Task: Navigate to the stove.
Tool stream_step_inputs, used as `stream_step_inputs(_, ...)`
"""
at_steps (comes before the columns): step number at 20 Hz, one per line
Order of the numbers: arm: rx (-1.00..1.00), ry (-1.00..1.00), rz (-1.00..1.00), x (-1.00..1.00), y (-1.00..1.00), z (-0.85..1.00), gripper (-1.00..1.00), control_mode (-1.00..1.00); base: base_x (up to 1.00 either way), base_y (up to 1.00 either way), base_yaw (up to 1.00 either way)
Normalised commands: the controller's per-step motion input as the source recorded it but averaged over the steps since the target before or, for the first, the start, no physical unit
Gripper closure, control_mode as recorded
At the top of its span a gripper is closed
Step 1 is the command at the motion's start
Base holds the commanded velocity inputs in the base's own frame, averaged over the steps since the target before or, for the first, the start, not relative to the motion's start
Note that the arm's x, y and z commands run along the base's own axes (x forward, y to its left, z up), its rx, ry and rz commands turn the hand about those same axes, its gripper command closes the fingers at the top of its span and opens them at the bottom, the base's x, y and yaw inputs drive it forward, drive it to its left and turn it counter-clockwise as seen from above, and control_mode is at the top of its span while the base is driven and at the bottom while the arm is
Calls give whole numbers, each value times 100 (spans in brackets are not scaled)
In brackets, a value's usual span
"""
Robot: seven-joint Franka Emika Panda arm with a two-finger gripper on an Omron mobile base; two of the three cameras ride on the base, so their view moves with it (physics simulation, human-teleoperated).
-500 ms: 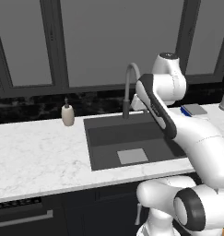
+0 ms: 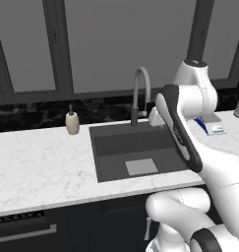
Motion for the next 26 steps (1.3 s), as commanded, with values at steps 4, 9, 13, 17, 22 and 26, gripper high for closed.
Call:
stream_step_inputs(4, 2, -2, -1, -100, -14, 53, -100, -100, 0, 0, 0)
stream_step_inputs(9, 4, 0, -8, -93, -19, 68, -100, -100, 0, 0, 0)
stream_step_inputs(13, 5, 0, -12, -70, -25, 65, -100, -100, 0, 0, 0)
stream_step_inputs(17, 1, -2, -7, -66, -3, 40, -100, -100, 0, 0, 0)
stream_step_inputs(22, 0, 0, 0, -16, 0, 2, -100, 100, -70, 33, 1)
stream_step_inputs(26, 0, 0, 0, 0, 0, 0, -100, 100, -100, 53, 37)
